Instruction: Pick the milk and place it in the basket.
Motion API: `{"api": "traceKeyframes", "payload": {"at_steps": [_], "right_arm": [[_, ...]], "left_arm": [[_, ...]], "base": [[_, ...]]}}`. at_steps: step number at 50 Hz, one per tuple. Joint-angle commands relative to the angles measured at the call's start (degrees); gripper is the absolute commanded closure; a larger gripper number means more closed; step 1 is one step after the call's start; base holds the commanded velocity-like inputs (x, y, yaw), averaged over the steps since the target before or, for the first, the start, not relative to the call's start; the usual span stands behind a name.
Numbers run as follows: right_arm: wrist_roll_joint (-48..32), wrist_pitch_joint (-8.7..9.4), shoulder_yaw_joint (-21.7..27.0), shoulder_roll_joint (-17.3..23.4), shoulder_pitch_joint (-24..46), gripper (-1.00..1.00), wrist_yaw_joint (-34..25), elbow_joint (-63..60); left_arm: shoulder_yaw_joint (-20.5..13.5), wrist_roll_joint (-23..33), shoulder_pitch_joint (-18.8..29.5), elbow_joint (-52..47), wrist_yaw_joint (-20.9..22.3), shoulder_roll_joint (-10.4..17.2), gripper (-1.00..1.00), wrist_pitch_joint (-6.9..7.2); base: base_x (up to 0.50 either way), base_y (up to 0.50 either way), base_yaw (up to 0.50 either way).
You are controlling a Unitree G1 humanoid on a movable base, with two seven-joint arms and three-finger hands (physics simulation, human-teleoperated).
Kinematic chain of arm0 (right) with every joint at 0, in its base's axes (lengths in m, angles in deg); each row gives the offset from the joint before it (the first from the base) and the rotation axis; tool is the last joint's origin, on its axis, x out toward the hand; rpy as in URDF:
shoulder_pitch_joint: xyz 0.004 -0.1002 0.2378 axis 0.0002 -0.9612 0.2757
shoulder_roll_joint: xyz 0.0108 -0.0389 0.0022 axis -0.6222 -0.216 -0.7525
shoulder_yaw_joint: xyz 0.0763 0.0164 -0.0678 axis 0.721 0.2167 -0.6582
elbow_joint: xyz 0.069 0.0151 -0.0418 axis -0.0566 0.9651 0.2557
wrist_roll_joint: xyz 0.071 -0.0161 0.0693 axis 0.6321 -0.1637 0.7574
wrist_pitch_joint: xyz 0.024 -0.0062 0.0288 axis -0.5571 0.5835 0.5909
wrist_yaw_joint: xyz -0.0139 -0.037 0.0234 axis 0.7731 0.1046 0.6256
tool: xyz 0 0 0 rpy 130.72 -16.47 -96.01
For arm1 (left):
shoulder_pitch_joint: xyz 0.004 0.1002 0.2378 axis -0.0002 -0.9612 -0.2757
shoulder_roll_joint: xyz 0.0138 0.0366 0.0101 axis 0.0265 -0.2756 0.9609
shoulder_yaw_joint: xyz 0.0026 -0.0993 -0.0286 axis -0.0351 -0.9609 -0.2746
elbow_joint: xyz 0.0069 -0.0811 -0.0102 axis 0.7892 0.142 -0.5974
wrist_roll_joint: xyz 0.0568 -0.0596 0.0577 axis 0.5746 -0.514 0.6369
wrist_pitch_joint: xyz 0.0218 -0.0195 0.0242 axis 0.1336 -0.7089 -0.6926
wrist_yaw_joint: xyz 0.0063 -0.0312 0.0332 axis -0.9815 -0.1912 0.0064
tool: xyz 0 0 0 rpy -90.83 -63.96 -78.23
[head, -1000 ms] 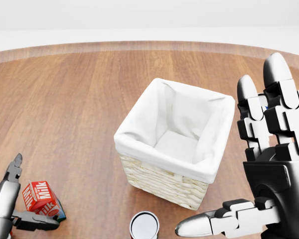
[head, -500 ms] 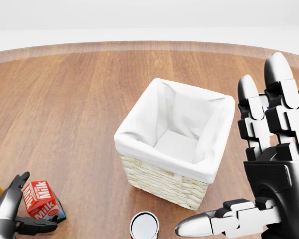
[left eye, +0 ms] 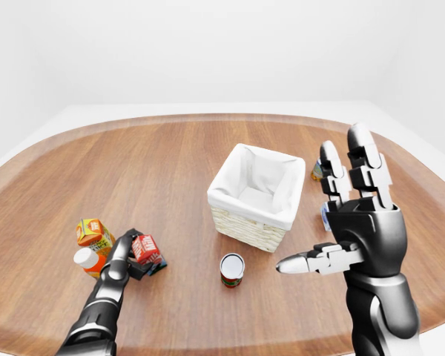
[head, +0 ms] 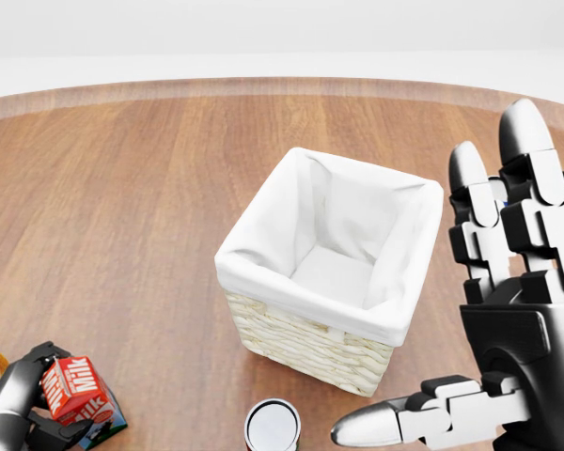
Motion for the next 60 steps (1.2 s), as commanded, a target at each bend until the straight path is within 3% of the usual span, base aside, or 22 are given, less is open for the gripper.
{"api": "traceKeyframes", "payload": {"at_steps": [1, 13, 22, 32, 53, 56, 57, 60], "right_arm": [[0.0, 0.00, -0.1, 0.0, 0.0, -1.00, 0.0, 0.2], [-0.1, 0.00, -0.4, 0.0, -0.1, -1.00, 0.0, 0.4], [0.0, 0.00, -0.1, 0.1, 0.0, -1.00, 0.0, 0.4], [-0.1, 0.00, -0.3, 0.0, 0.0, -1.00, 0.0, 0.4], [-0.2, 0.00, -0.3, 0.0, -0.1, -1.00, 0.0, 0.6], [-0.1, 0.00, -0.3, 0.0, -0.2, -1.00, 0.0, 0.4], [-0.2, 0.00, -0.3, 0.0, -0.2, -1.00, 0.0, 0.5], [-0.3, 0.00, -0.5, 0.0, -0.3, -1.00, 0.0, 0.7]], "left_arm": [[-0.7, -4.4, -1.6, -2.0, 1.2, -0.4, 1.00, 0.00], [-3.2, -7.5, -3.6, -12.9, 3.3, 0.3, 1.00, 0.00], [-4.1, -7.5, -4.9, -18.2, 4.2, -0.2, 1.00, 0.00], [-6.7, -7.8, -7.7, -31.7, 7.5, -0.6, 1.00, 0.00], [-8.9, -6.8, -8.9, -44.7, 11.2, -1.3, 1.00, 0.12], [-9.1, -6.7, -9.1, -46.4, 11.7, -1.4, 1.00, 1.27], [-9.4, -6.8, -9.2, -48.3, 12.2, -1.3, 1.00, 2.49], [-9.9, -6.8, -9.4, -51.2, 13.1, -1.4, 1.00, 4.36]], "base": [[0.00, 0.00, 0.00], [0.00, 0.00, 0.00], [0.00, 0.00, 0.00], [0.00, 0.00, 0.00], [0.00, 0.00, 0.00], [0.00, 0.00, 0.00], [0.00, 0.00, 0.00], [0.00, 0.00, 0.00]]}}
